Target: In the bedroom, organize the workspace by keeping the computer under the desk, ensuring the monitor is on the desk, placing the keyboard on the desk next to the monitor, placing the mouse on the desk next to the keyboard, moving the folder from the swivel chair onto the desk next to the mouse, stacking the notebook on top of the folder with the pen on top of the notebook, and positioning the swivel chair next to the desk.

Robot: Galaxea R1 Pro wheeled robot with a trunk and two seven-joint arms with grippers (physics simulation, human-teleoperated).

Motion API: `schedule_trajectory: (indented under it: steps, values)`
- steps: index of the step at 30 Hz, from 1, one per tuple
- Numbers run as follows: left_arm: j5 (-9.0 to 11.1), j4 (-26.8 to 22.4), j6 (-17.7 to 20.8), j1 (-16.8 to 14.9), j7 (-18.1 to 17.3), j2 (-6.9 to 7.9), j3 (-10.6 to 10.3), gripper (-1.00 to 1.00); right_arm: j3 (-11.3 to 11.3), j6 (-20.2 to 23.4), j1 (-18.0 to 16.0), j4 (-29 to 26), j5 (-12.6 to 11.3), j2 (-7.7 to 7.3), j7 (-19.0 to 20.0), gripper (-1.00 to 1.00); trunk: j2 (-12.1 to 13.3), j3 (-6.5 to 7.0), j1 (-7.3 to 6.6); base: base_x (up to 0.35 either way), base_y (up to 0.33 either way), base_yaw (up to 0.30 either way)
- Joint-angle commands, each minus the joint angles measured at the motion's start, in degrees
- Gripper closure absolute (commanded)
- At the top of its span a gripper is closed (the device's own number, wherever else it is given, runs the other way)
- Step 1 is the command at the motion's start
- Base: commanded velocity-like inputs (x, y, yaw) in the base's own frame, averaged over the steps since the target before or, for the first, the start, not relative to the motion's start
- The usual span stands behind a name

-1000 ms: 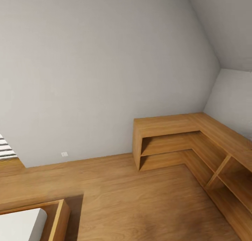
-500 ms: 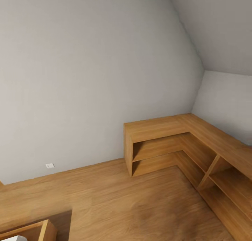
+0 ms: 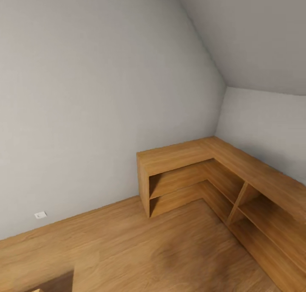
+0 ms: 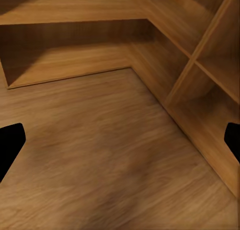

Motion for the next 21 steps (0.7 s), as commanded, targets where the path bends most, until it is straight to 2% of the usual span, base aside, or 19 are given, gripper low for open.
schedule_trajectory:
  steps: [1, 7, 21]
  values:
    - [0.2, -0.1, -0.1, 0.0, 0.5, 0.06, -0.5, -1.0, 0.5, -0.1, -0.1, 0.0, -0.2, 0.03, -0.3, -1.0, -0.1, -0.08, 0.06, 0.246, 0.132, -0.269]
    - [0.2, -0.1, -0.1, 0.0, 0.5, 0.06, -0.5, -1.0, 0.3, -0.1, -0.1, 0.0, -0.2, 0.08, -0.4, -1.0, -0.1, 0.14, 0.06, 0.294, 0.089, -0.275]
    - [0.2, -0.1, -0.1, 0.0, 0.5, 0.06, -0.7, -1.0, 0.4, -0.1, -0.1, 0.0, -0.3, 0.3, -0.4, -1.0, -0.1, 0.57, 0.06, 0.329, 0.007, -0.28]
